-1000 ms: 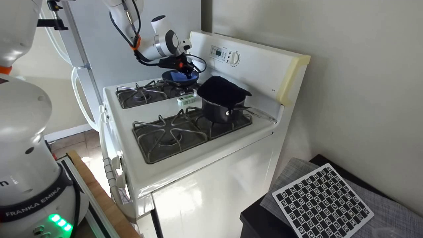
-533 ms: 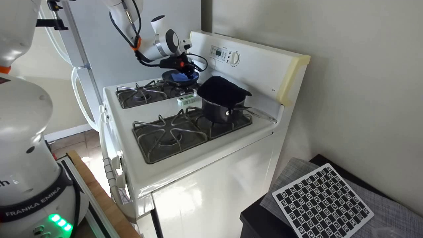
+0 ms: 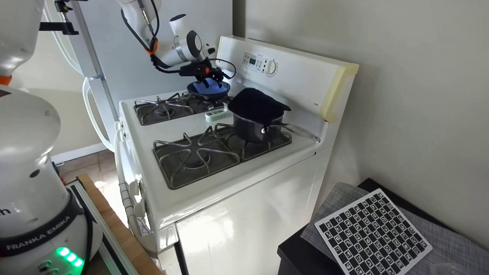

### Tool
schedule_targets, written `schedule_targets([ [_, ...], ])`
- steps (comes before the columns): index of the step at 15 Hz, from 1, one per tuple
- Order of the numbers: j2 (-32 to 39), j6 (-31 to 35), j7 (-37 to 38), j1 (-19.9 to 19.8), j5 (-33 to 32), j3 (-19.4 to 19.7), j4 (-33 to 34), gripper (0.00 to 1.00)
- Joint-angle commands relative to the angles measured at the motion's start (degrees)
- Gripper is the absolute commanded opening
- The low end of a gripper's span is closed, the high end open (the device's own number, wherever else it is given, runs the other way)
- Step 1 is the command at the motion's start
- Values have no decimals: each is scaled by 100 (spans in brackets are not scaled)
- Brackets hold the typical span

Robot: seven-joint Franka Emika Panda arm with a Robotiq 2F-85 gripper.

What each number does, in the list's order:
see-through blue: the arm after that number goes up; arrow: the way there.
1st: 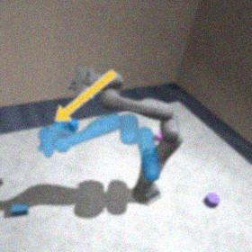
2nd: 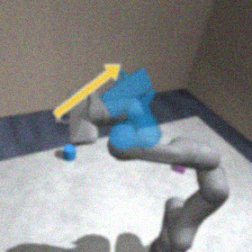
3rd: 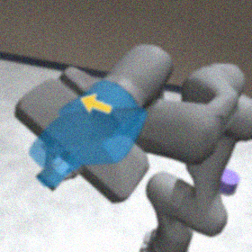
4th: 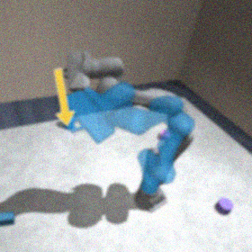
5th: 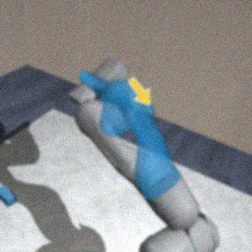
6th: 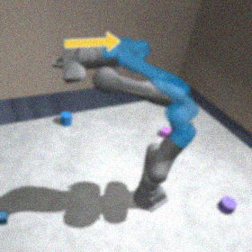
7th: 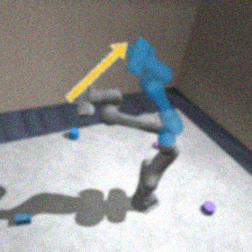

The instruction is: Use the white cloth to clean the pan

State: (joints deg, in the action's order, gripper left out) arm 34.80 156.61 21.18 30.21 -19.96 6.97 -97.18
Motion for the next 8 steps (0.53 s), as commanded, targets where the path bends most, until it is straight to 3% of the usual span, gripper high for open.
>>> schedule_targets([
  [1,-201,-669,-223,-258,291,-420,-97,100],
  [8,-145,-1177,-218,-596,574,-774,-45,100],
])
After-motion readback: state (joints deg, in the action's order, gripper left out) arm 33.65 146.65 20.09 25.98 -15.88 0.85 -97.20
